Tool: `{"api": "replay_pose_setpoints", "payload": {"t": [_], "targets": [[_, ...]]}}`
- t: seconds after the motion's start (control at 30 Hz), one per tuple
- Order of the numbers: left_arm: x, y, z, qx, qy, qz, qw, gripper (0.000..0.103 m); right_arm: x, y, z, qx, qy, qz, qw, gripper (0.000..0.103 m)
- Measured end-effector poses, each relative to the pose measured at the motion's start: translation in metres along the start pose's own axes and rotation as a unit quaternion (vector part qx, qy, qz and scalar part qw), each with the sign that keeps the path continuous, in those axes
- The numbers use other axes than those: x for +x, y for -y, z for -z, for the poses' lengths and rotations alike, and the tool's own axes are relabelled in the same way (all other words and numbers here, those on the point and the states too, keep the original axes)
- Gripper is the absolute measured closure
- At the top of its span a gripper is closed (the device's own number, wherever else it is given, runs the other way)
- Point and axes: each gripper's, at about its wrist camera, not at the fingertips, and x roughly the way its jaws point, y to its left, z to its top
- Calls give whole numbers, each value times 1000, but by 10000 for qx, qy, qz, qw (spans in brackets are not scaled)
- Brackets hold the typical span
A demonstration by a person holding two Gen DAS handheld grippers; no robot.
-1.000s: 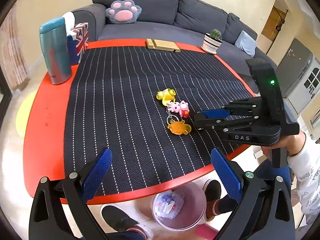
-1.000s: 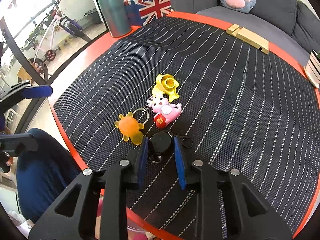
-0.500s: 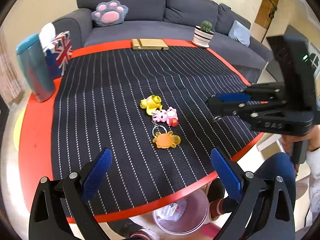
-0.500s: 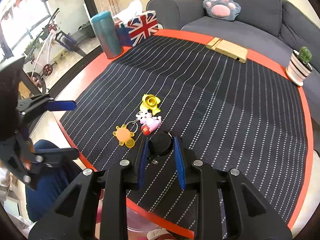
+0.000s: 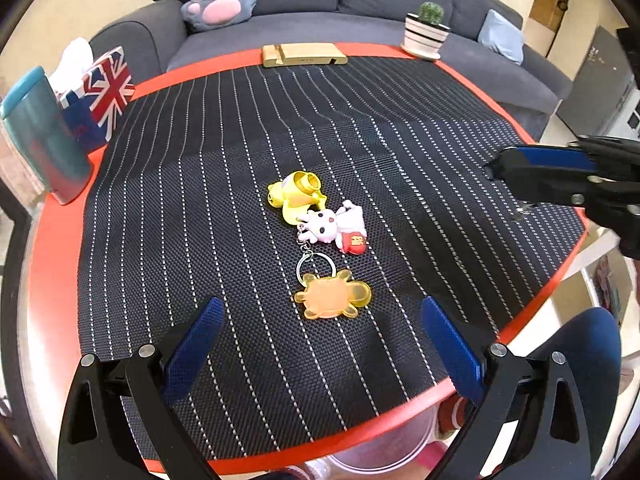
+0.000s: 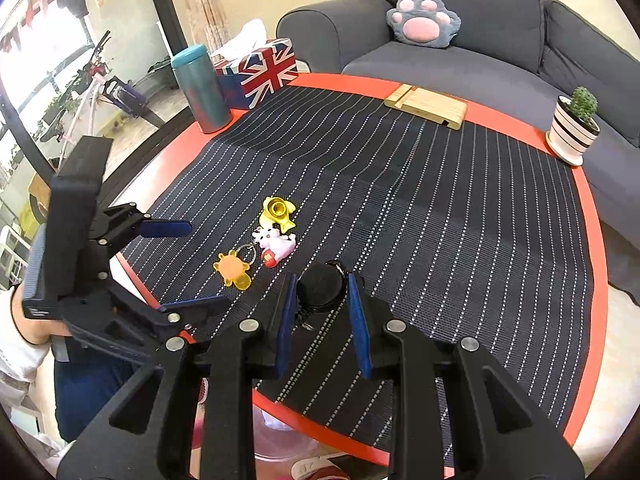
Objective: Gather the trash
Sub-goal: 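Hold the black tag in the right gripper while the left gripper grasps the orange turtle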
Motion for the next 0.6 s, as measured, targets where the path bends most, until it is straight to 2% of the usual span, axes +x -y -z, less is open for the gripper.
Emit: {"api": "replay_pose_setpoints", "payload": {"t": [0.07, 0.13, 0.27, 0.4, 0.43, 0.47, 0.6], "targets": [[4, 1, 0, -2, -40, -29, 10000, 22, -1, 2, 1, 17, 7, 3, 10000, 78], [8, 2, 0, -7, -76, -72, 9999, 26, -3, 4, 2, 33, 21, 6, 10000, 78], [15, 4, 2, -27, -155, -79, 9998, 42, -5, 6, 4, 57, 44, 2, 10000, 78], [18, 7, 3, 0, -144, -50, 9999, 46, -5, 8, 7, 78, 46, -7, 10000, 78], [18, 7, 2, 4, -137, -33, 9999, 50, -5, 8, 6, 79, 45, -9, 10000, 78], [18, 7, 2, 11, -132, -21, 9999, 58, -5, 8, 7, 80, 43, -11, 10000, 78], [15, 5, 1, 43, -134, 68, 9999, 59, -5, 8, 8, 96, 55, -17, 9999, 78]]}}
